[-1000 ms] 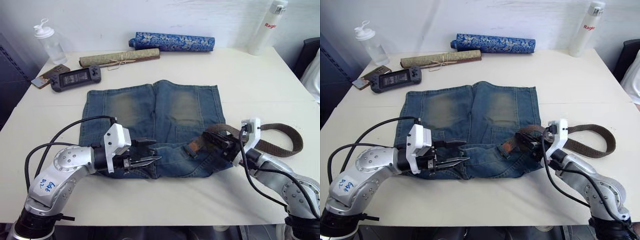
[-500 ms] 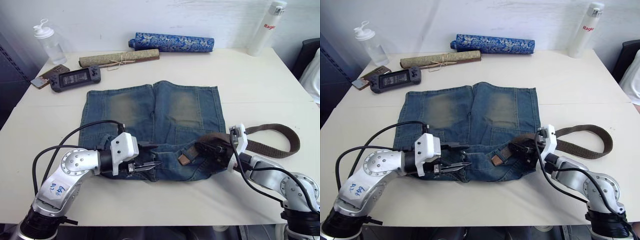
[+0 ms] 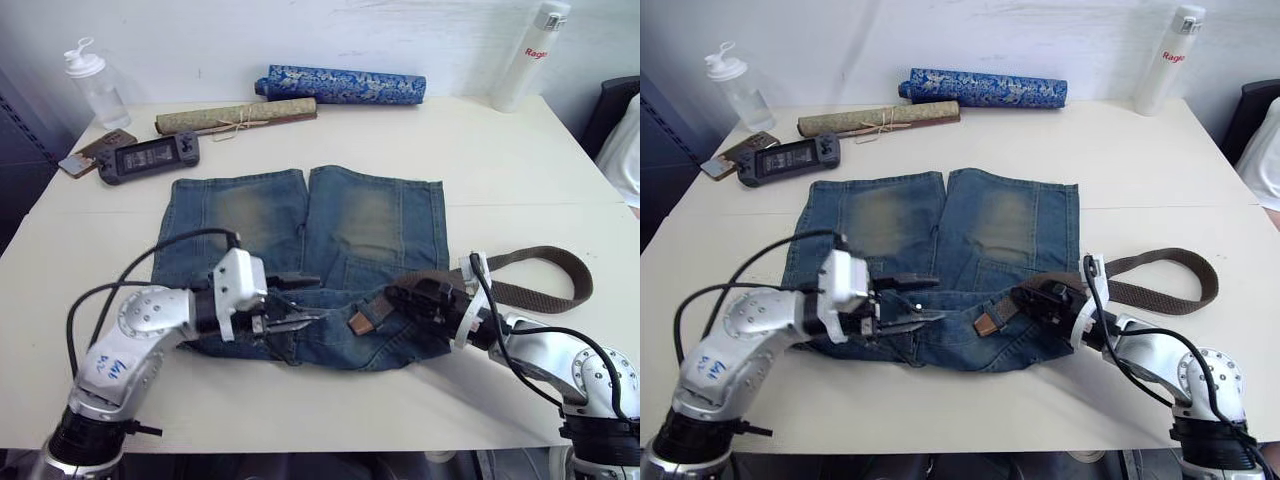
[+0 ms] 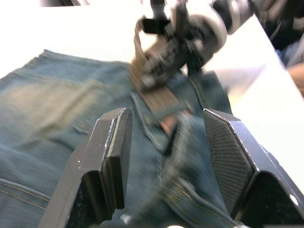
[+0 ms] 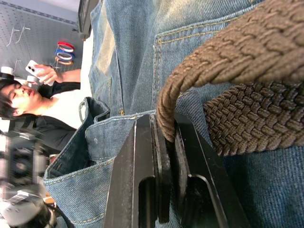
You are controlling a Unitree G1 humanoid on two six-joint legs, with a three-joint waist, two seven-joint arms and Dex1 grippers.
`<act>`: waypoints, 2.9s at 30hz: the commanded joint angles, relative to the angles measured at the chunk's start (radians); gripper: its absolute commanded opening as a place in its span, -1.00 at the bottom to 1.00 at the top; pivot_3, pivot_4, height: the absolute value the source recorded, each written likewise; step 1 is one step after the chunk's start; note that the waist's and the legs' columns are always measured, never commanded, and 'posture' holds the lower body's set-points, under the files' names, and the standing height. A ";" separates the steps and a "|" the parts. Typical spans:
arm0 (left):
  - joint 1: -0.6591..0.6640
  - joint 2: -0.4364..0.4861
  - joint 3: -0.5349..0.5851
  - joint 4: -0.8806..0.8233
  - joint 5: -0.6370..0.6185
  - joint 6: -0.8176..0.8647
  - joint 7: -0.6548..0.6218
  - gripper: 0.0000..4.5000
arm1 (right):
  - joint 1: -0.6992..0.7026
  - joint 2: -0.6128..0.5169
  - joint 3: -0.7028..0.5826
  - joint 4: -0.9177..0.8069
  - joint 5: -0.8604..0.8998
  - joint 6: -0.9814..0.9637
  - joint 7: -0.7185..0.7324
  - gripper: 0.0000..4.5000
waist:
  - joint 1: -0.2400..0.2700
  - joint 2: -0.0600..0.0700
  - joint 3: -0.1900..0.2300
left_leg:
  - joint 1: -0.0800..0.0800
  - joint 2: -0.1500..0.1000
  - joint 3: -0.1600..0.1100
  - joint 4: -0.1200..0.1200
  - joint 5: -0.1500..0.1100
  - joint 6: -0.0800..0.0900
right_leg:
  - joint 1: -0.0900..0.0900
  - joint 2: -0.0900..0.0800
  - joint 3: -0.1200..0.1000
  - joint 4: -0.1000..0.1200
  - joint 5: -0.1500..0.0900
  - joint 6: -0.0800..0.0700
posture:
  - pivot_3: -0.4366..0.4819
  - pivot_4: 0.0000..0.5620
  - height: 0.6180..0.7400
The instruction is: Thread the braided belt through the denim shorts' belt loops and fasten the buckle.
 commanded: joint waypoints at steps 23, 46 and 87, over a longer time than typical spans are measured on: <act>-0.045 -0.056 -0.277 0.189 0.186 -0.006 -0.015 0.17 | 0.056 0.004 0.040 -0.108 0.039 -0.128 -0.097 -1.00 | -0.011 0.000 0.000 | 0.000 0.000 0.001 -0.001 0.000 0.000 | 0.000 -0.001 0.000 0.000 0.000 -0.001 | -0.05 -0.47 -0.68; -0.113 -0.121 -0.316 0.384 0.395 0.021 0.174 0.17 | 0.126 0.122 -0.002 -0.178 0.048 -0.228 -0.146 -1.00 | -0.003 0.007 -0.004 | 0.002 0.000 0.000 -0.001 0.000 0.000 | 0.001 0.000 0.001 0.000 0.000 0.000 | -0.05 -0.47 -0.68; -0.039 -0.180 -0.231 0.405 0.810 -0.955 0.299 0.83 | 0.078 0.244 0.023 -0.152 0.048 -0.328 -0.280 -1.00 | -0.013 0.015 -0.009 | 0.001 0.000 0.002 -0.002 0.000 0.001 | -0.001 0.000 0.001 0.001 0.000 0.000 | -0.05 -0.47 -0.68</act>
